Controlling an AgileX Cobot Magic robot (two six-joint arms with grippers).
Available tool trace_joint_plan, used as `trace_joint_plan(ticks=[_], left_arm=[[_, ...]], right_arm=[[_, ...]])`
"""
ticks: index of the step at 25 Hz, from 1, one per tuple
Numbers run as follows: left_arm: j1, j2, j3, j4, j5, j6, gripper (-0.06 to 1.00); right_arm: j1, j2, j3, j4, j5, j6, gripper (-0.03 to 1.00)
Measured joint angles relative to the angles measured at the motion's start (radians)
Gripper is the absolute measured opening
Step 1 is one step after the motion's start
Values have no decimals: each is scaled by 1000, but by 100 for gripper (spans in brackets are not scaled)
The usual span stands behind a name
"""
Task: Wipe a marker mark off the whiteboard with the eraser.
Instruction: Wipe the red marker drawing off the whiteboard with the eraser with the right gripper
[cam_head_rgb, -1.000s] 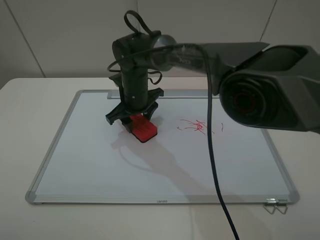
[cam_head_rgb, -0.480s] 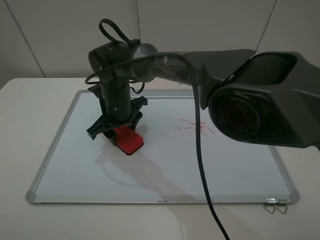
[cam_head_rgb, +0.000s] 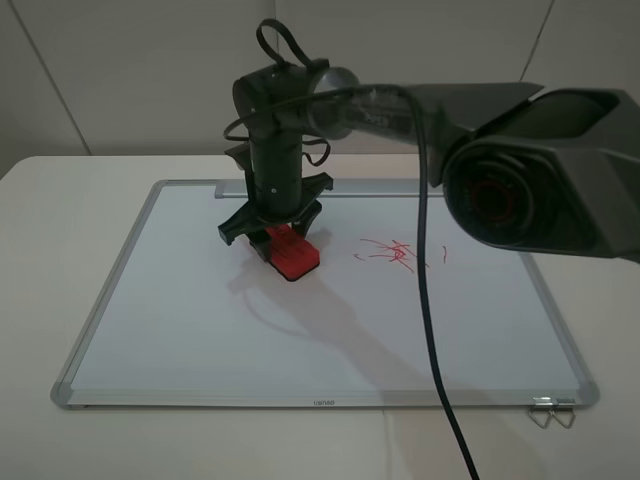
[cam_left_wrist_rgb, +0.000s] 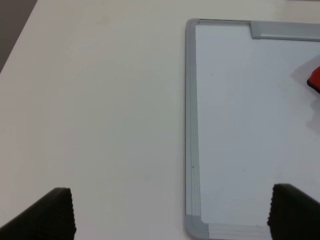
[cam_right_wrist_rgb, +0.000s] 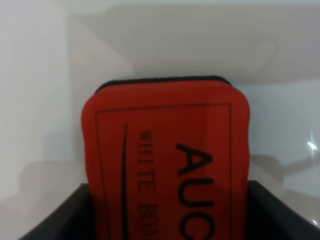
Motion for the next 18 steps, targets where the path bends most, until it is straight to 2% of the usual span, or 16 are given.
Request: trace_joint_plan(ticks=[13, 18], left_arm=[[0, 0, 0, 0, 0, 0, 77], [0, 0, 0, 0, 0, 0, 77]], right_arm=[[-129, -1, 0, 3, 0, 0, 51], [-154, -23, 48, 5, -17, 0, 51]])
